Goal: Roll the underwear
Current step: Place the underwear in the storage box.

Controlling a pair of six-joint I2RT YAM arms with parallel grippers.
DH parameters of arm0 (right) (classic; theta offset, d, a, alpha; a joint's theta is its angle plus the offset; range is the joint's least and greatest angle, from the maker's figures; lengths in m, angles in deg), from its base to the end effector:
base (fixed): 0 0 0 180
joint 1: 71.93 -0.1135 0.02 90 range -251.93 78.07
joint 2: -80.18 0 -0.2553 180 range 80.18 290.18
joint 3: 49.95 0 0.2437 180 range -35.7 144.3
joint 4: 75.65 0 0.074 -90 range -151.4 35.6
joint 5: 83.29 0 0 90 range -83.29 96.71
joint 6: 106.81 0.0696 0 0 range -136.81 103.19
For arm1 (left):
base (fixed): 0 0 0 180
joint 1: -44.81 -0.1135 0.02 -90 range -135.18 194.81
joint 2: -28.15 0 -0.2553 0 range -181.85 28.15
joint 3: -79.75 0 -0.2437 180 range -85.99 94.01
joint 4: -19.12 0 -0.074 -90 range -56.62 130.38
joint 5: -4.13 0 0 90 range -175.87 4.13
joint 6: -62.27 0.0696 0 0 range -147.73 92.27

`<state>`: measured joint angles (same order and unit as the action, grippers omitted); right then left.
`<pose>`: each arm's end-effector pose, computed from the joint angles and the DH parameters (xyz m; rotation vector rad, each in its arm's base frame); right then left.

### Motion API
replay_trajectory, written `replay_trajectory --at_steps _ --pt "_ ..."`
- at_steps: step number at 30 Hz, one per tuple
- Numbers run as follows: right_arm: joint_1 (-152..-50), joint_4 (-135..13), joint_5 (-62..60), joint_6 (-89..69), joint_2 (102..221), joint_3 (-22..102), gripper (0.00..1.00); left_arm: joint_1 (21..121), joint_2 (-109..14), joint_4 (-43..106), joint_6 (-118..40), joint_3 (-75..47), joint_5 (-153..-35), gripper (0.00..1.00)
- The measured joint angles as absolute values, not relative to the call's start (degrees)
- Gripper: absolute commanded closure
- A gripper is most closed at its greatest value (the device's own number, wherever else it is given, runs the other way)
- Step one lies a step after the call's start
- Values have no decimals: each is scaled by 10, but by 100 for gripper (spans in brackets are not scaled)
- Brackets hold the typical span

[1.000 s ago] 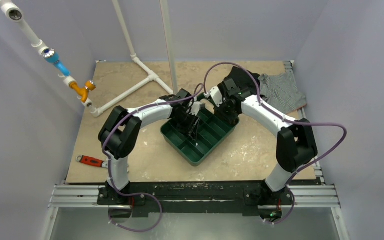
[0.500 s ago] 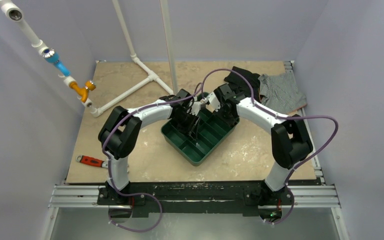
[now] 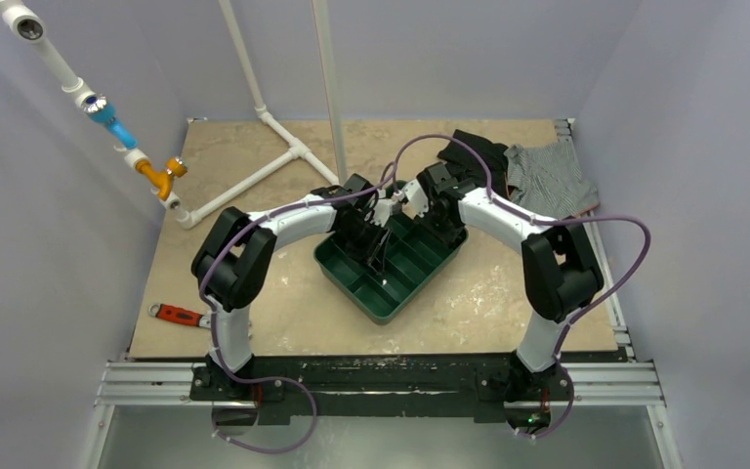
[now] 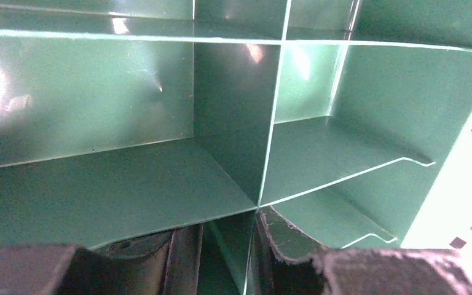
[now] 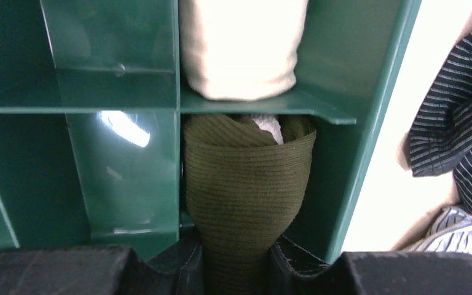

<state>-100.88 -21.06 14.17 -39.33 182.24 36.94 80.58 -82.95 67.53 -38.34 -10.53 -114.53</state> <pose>0.3177 0.1654 0.1652 -1.1771 2.5165 -0.1530 0.2933 -0.2524 0.1361 0.7570 2.7888 -0.8804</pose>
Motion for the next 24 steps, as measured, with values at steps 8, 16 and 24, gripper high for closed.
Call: replay_trajectory --at_steps 8,16,24 --pt "-1004 -223 131 -401 1841 376 88 806 -830 678 -365 -105 -1147 75" --pt "-997 -235 129 -410 1859 370 76 806 -829 679 -351 -105 -1147 76" --pt "-996 -237 125 -412 1858 369 61 806 -828 679 -341 -105 -1147 77"
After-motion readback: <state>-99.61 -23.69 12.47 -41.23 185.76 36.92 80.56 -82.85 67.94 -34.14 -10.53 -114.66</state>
